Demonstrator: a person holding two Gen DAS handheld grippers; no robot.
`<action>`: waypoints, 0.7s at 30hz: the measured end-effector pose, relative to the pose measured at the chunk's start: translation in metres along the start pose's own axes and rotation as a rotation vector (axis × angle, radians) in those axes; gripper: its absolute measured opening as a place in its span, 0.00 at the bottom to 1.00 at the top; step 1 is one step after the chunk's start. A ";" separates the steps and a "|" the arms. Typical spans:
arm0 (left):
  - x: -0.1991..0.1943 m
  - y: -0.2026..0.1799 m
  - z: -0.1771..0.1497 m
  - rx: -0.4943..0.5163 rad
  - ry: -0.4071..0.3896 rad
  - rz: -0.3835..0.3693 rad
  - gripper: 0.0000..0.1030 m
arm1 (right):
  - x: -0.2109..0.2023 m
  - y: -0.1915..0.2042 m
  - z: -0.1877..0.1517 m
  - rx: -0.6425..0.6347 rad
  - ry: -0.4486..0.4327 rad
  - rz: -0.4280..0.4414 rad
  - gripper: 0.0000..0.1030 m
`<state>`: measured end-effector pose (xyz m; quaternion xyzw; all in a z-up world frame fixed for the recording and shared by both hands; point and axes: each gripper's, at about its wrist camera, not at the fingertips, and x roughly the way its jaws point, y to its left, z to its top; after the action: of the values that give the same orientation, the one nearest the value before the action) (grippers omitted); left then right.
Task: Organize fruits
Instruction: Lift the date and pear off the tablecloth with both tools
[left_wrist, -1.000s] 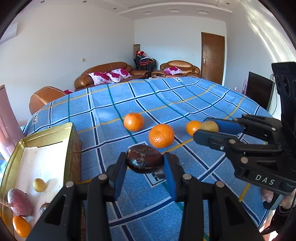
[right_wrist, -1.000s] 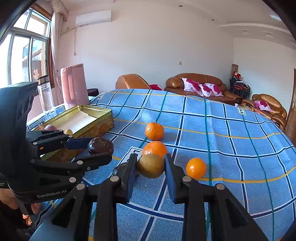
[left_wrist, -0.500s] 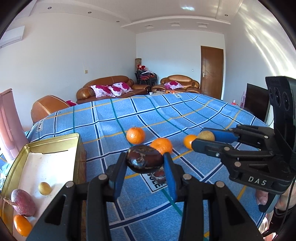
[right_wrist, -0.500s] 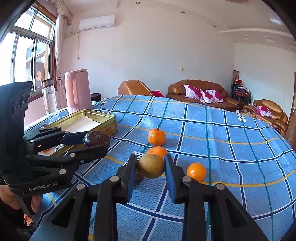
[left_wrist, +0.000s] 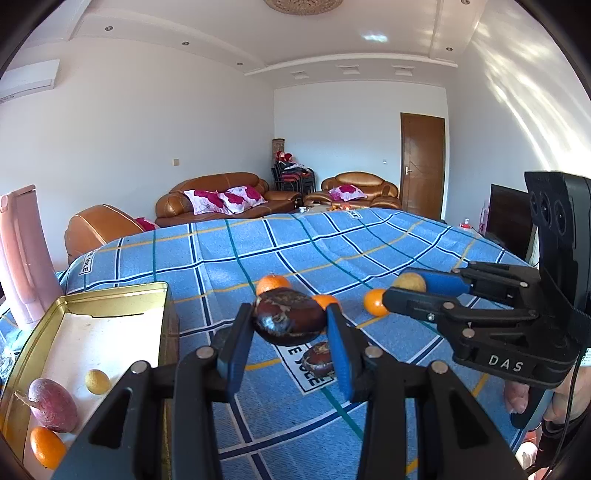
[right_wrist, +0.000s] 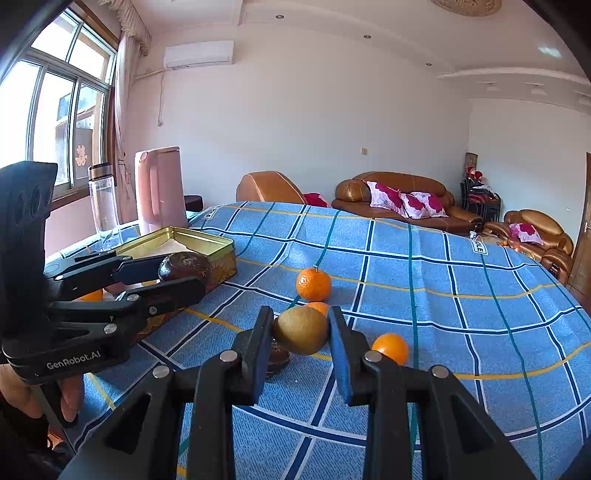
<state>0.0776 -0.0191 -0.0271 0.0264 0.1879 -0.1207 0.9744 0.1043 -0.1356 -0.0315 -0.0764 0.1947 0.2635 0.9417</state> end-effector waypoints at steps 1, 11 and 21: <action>-0.001 0.000 0.000 -0.001 -0.003 0.002 0.40 | 0.000 0.000 0.000 -0.001 -0.002 -0.001 0.31; -0.007 0.004 0.000 -0.019 -0.040 0.031 0.40 | -0.007 0.004 -0.001 -0.012 -0.033 -0.003 0.31; -0.011 0.006 -0.001 -0.026 -0.062 0.047 0.40 | -0.010 0.005 -0.002 -0.017 -0.056 -0.005 0.31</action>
<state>0.0685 -0.0110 -0.0237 0.0145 0.1585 -0.0962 0.9826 0.0932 -0.1367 -0.0293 -0.0775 0.1657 0.2649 0.9468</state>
